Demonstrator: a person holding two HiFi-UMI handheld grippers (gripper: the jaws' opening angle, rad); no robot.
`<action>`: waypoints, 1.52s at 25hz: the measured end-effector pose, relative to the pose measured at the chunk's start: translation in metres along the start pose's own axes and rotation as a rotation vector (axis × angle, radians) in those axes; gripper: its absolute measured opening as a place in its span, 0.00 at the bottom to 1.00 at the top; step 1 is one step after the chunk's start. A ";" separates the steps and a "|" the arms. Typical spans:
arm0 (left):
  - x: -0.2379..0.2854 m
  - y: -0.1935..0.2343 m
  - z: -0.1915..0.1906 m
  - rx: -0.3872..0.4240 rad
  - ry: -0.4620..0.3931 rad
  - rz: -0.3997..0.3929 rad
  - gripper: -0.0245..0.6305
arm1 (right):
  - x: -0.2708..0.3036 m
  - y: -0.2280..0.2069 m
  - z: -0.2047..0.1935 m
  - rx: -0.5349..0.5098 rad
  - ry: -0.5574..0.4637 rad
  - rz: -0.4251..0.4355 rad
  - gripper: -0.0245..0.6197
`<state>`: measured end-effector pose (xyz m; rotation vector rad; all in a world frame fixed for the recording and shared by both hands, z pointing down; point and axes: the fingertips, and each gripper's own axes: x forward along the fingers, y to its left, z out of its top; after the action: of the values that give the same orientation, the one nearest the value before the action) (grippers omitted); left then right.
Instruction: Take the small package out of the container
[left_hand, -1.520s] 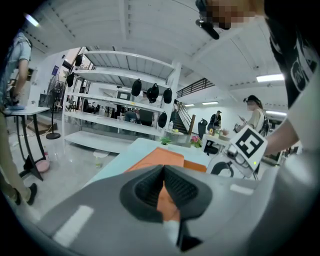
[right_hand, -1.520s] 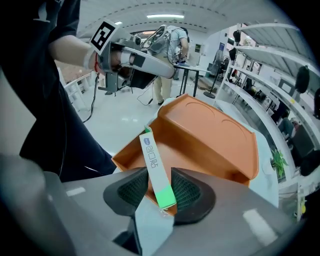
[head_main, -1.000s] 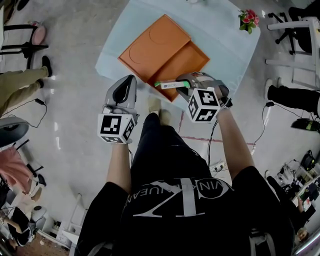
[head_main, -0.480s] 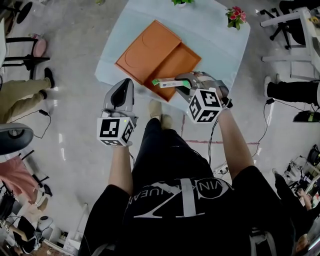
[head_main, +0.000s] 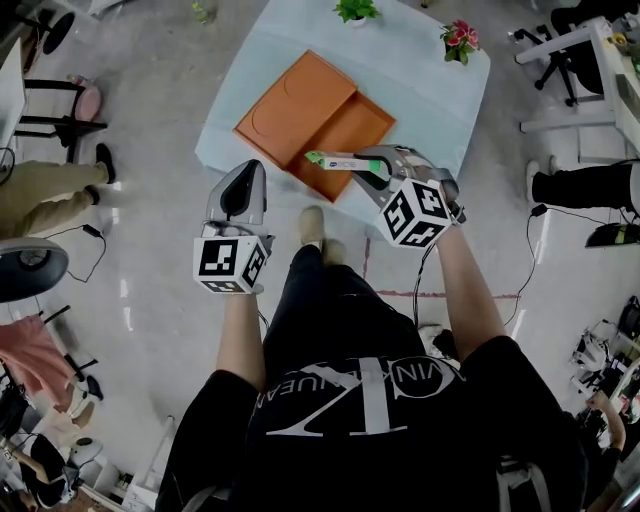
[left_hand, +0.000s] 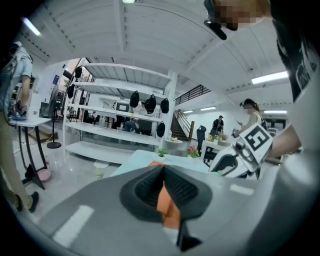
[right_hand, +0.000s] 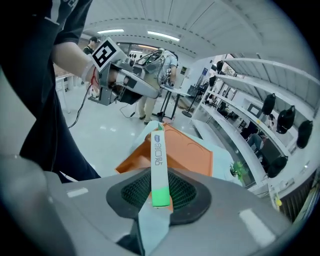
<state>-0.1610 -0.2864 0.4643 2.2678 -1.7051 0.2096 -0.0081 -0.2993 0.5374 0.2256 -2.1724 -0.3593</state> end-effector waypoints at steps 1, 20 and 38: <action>-0.002 0.000 0.002 0.002 -0.003 0.003 0.04 | -0.003 -0.002 0.001 0.019 -0.008 -0.013 0.19; -0.031 -0.004 0.039 0.038 -0.082 0.027 0.04 | -0.059 -0.031 0.027 0.348 -0.158 -0.247 0.19; -0.054 0.003 0.074 0.078 -0.158 0.045 0.04 | -0.110 -0.055 0.057 0.545 -0.350 -0.421 0.19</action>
<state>-0.1838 -0.2610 0.3794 2.3596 -1.8582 0.1109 0.0116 -0.3087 0.4036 0.9971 -2.5270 -0.0242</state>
